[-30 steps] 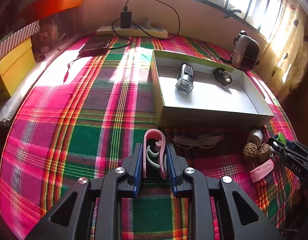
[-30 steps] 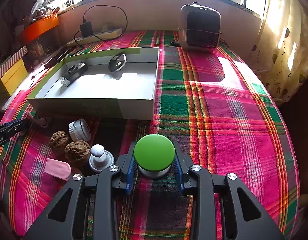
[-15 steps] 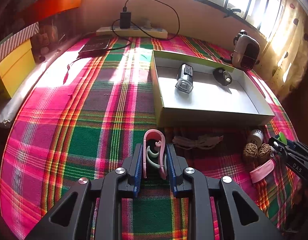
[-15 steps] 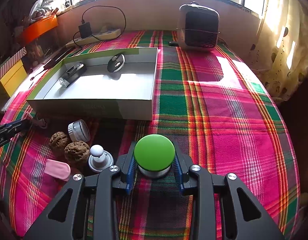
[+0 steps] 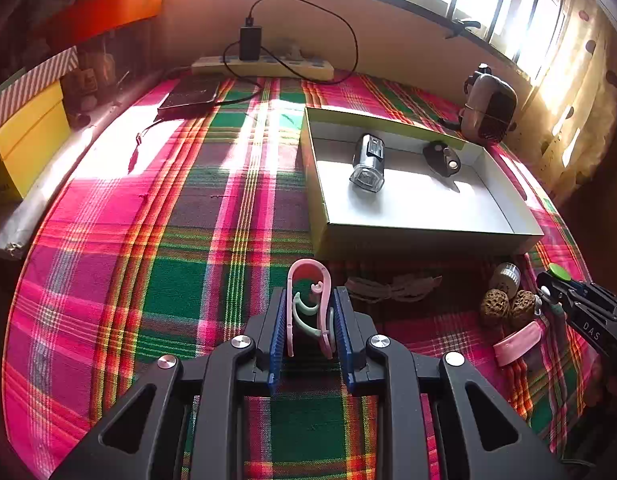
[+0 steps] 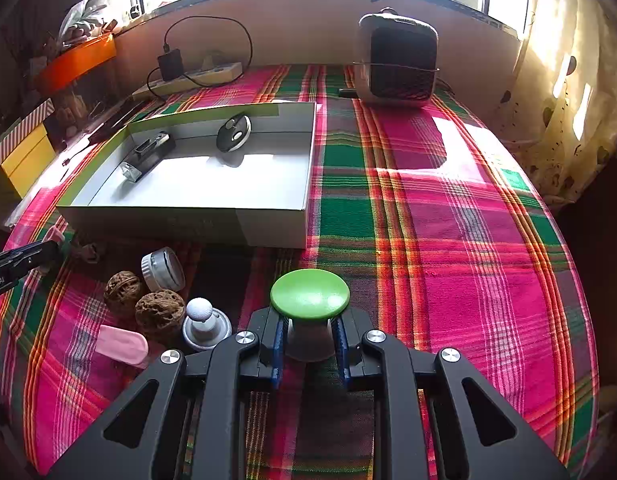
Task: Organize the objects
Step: 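Carry the pink clip and green knob into the white box and release both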
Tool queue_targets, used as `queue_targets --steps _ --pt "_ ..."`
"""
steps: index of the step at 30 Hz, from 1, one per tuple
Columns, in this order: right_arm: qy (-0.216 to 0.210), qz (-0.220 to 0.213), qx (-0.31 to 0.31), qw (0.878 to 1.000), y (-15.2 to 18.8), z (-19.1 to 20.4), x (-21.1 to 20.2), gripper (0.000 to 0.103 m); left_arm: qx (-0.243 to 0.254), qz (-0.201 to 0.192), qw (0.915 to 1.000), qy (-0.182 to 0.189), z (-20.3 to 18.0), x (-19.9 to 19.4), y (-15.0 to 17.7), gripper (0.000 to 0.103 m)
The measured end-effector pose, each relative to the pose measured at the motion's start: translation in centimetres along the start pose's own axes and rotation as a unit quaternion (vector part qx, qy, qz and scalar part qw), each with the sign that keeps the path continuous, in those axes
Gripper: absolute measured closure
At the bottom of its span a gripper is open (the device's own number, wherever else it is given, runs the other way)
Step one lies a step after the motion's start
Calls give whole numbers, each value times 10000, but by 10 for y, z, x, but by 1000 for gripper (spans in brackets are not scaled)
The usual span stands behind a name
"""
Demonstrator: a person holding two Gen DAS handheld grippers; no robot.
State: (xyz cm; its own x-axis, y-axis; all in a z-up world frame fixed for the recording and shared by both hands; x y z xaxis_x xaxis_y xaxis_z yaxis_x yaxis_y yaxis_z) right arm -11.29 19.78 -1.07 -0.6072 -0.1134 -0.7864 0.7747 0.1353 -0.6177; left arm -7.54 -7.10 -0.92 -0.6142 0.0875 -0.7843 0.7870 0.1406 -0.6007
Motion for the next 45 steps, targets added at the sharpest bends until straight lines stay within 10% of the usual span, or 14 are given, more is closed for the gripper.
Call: queue_targets --steps 26,45 --pt "-489 -707 236 9960 -34 -8 -32 85 351 -187 9982 450 -35 -25 -41 82" --pt "-864 -671 -134 9939 -109 7 26 85 641 189 9926 1009 -77 41 -98 82"
Point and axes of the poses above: each gripper's, at about its wrist camera, not at the fingertips, and x roughly the way its jaws point, z to its left, y to its underside, the point moved 2 cm from there along x, roughly the way its jaws point, and after that the axes turned 1 degree about z, right-handed, at the moved point
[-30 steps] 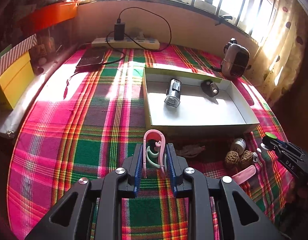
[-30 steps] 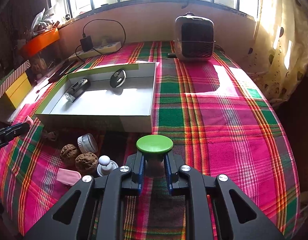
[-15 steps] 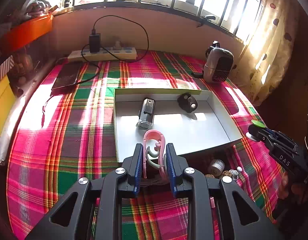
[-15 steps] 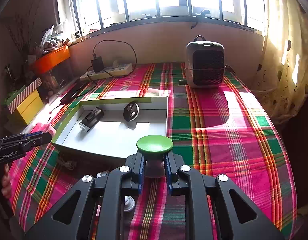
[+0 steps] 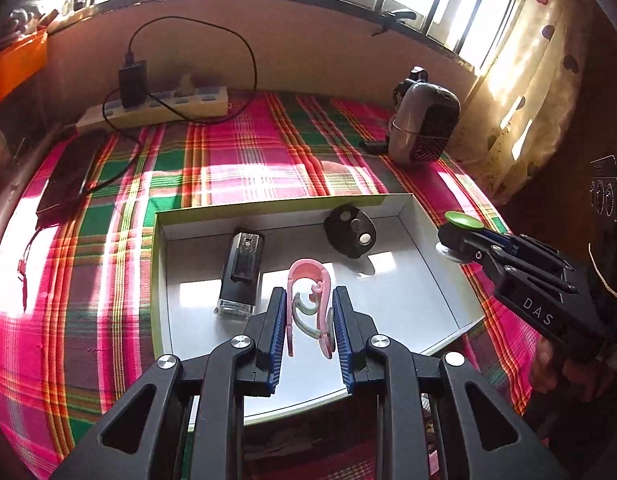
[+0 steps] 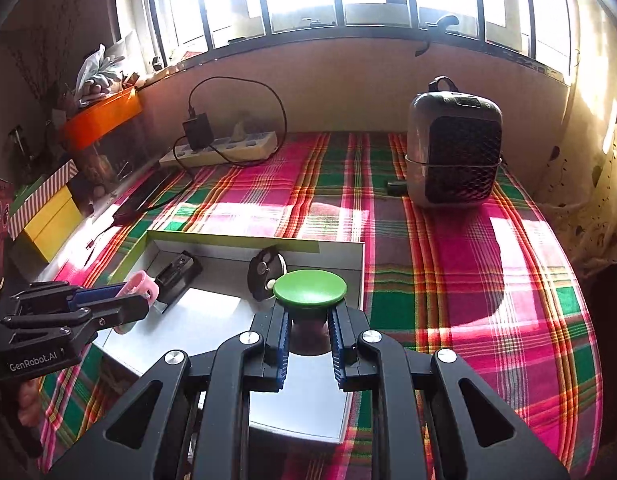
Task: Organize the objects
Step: 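Carry the pink clip and green knob into the white box and release both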
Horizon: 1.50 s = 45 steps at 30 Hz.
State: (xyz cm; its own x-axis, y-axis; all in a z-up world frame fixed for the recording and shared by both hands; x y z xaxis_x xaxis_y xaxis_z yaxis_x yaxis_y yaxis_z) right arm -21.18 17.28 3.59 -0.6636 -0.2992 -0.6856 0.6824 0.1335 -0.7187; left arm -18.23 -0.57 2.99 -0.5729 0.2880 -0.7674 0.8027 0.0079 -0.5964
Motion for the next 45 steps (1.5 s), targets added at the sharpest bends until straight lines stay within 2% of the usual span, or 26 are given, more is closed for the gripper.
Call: queue_targets --steps 8,19,45 --pt "-163 385 102 9991 -15 -4 40 85 14 187 9998 100 0 32 -19 82" --pt "11 555 125 9984 -22 -5 66 85 -31 374 9992 120 3 60 -32 82" --pt "230 771 -77 9967 -16 -3 78 85 31 435 9990 1 3 73 -31 82"
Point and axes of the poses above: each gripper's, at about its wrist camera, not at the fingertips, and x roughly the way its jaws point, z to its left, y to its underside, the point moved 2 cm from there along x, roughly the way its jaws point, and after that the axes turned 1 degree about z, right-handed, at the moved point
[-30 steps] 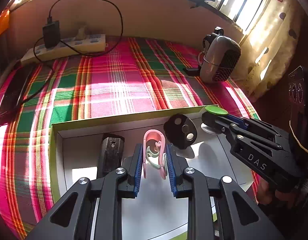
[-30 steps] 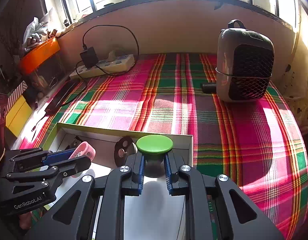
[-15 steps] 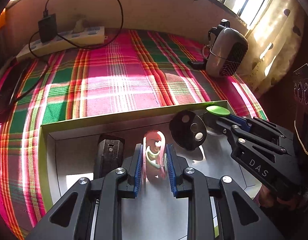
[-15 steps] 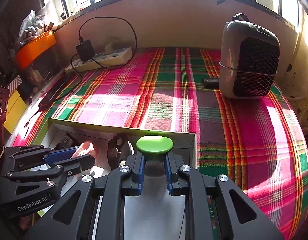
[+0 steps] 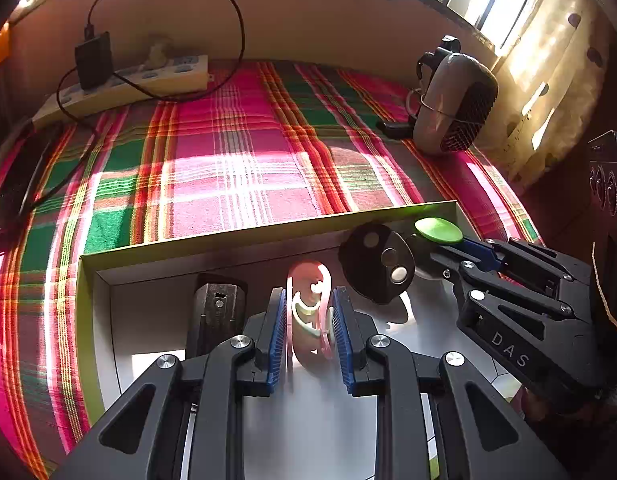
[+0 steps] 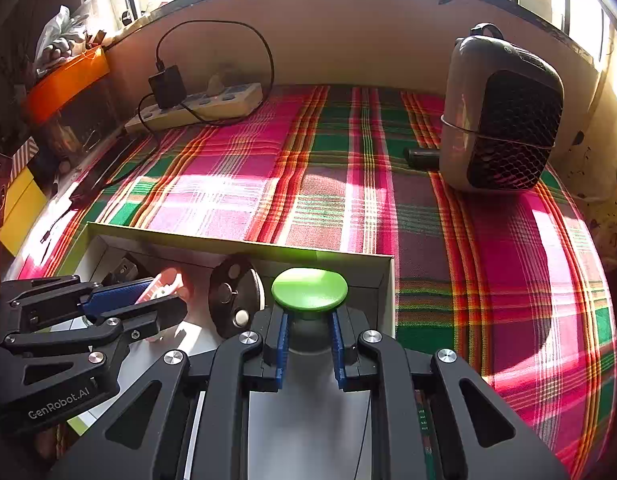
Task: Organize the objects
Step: 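Carry the pink clip and green knob into the white box and release both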
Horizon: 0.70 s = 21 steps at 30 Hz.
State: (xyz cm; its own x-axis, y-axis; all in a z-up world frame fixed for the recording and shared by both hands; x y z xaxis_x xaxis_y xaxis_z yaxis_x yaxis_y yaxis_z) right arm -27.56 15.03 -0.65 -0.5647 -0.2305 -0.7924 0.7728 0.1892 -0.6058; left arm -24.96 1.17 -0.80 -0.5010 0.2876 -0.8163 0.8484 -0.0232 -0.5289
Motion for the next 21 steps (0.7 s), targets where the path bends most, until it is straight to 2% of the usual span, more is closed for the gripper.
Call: queue_targets --steps 7,15,21 --pt "5 44 -82 10000 3 5 1 78 3 0 10000 -21 -1 -1 1 82" --pt "102 -61 -234 9997 4 12 -3 58 31 -9 10000 -79 -1 -1 2 80" --pt "105 -93 -207 9997 4 11 -5 58 20 -18 9999 -112 0 -2 2 77"
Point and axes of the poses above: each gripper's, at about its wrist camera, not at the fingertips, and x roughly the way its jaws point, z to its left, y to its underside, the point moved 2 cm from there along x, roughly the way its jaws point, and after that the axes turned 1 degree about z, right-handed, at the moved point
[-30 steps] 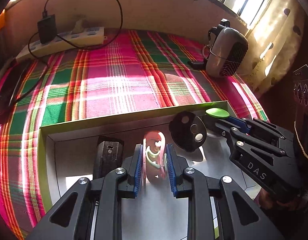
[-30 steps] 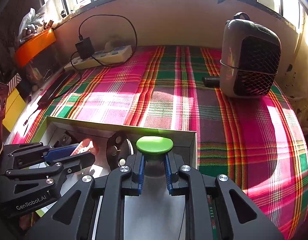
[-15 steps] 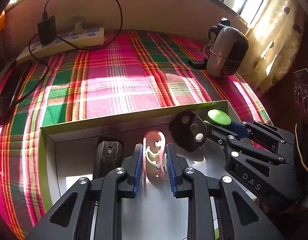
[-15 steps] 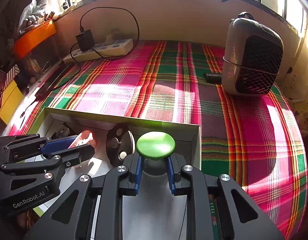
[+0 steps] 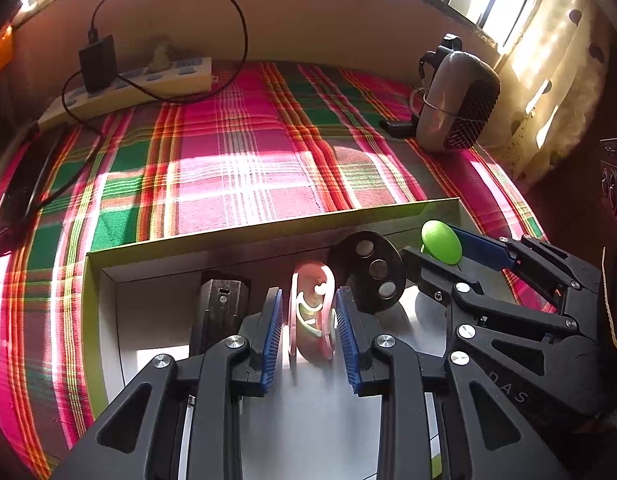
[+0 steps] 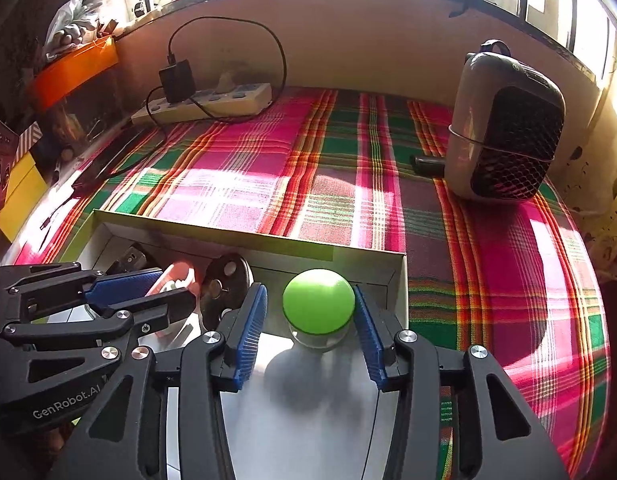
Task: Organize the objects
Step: 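Carry the pink clip and green knob into the white box and release both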
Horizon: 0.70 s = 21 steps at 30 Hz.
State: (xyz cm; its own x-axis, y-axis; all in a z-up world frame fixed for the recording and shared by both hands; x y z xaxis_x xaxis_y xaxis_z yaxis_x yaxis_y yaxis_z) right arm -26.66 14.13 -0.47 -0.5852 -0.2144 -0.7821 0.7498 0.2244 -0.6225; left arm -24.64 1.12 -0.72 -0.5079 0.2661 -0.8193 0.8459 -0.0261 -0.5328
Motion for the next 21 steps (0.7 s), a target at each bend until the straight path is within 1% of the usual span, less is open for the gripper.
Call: queue_targets --steps 8,16,21 --pt "28 -22 39 10000 1 -2 -3 57 11 -64 10000 2 -1 -3 0 72" --pt "46 -108 108 9999 5 -2 -12 57 28 -135 9999 1 -5 -13 4 71" --pt "65 -197 156 9997 8 -3 -24 57 -1 -301 9995 22 -6 -29 9 71"
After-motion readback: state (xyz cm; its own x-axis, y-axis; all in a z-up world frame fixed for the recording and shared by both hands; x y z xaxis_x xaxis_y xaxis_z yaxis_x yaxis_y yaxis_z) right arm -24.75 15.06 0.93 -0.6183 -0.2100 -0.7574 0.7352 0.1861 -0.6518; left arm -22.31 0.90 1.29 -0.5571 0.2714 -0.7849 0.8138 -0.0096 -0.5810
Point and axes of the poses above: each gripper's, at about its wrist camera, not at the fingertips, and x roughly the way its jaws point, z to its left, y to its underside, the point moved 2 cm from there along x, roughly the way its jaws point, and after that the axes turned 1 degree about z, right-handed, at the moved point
